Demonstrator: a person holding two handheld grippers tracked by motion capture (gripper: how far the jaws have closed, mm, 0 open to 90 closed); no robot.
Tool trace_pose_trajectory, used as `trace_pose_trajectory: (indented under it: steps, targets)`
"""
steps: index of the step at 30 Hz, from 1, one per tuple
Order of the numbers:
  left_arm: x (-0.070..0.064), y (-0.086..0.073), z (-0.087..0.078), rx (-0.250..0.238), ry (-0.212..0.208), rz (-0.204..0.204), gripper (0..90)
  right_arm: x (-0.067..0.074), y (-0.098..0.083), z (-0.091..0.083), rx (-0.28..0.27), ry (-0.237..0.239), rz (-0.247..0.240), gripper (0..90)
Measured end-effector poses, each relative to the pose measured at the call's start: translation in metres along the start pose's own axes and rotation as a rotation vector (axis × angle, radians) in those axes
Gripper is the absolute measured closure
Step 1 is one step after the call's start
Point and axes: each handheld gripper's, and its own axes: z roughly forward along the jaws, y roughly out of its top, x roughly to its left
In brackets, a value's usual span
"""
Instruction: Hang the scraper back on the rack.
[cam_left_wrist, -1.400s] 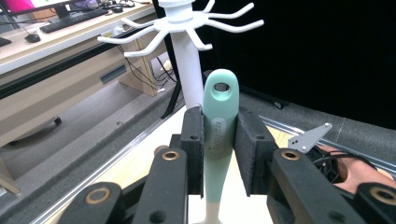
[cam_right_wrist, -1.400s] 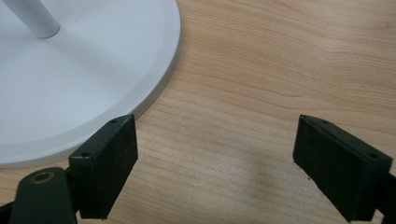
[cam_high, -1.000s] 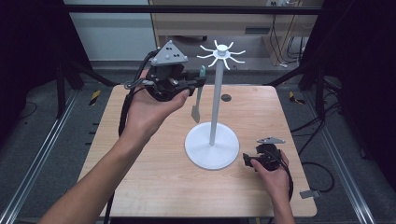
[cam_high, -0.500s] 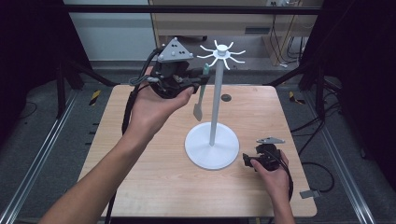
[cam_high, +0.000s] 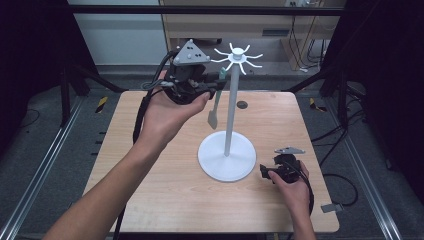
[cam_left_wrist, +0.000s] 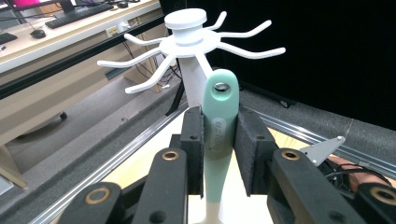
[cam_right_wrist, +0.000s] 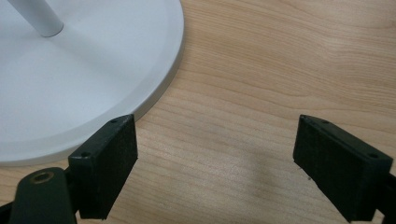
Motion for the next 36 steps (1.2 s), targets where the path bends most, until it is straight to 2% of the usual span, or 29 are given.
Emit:
trace_pose_trajectory:
  steps: [36]
  targets:
    - [0.001,0.003,0.012,0.015,-0.004,-0.007,73.7,0.000,0.000,0.000,0.001,0.004,0.000,14.1]
